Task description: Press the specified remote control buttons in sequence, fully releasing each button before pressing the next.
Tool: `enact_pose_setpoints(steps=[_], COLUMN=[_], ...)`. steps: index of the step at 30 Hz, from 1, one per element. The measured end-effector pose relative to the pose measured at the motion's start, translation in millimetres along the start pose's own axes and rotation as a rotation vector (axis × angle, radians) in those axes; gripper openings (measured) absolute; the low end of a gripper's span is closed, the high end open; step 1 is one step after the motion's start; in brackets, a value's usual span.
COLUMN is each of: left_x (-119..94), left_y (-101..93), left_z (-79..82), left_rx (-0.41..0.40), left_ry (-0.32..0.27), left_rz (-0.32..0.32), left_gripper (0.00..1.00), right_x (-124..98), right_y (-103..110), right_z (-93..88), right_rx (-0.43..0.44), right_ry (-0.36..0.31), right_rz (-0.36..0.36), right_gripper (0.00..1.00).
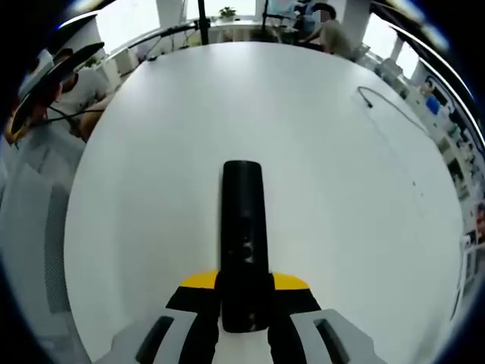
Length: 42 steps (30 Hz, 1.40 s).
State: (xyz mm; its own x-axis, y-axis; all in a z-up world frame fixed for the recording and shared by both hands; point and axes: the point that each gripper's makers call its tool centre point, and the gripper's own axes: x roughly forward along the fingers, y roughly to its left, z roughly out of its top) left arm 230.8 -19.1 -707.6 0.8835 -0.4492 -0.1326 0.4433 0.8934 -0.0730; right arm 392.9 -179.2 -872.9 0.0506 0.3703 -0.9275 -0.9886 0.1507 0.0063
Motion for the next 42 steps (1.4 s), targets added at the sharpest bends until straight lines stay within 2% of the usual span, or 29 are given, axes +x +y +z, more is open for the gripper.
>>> enact_pose_setpoints(steps=[18,28,32,33,36,40,42], left_x=[2,2,2,2,2,2,2], left_y=[3.2,3.1,2.9,3.1,3.6,4.5,4.8], left_z=[-3.9,-4.9,-5.3,-5.5,-5.1,-4.4,-5.4], left_rx=[-0.002,0.002,0.005,0.004,0.005,0.002,0.002], left_ry=[0.017,0.023,0.026,0.027,0.025,0.021,0.026], left_rz=[0.011,0.011,0.010,0.010,0.012,0.014,0.014], left_gripper=[0.99,0.99,0.99,0.99,0.99,0.99,0.99], right_x=[3,3,2,2,1,0,-1], right_y=[-25,-27,-28,-27,-24,-22,-23], right_z=[4.1,5.0,5.8,7.6,10.9,9.9,7.7], right_rx=[-0.010,-0.002,0.056,0.105,0.180,0.212,0.243], right_ry=[0.018,0.038,-0.012,-0.030,-0.084,-0.138,-0.173], right_rz=[0.007,-0.004,-0.005,-0.002,0.015,-0.016,-0.059], right_gripper=[0.21,0.21,0.22,0.22,0.27,0.33,0.37])
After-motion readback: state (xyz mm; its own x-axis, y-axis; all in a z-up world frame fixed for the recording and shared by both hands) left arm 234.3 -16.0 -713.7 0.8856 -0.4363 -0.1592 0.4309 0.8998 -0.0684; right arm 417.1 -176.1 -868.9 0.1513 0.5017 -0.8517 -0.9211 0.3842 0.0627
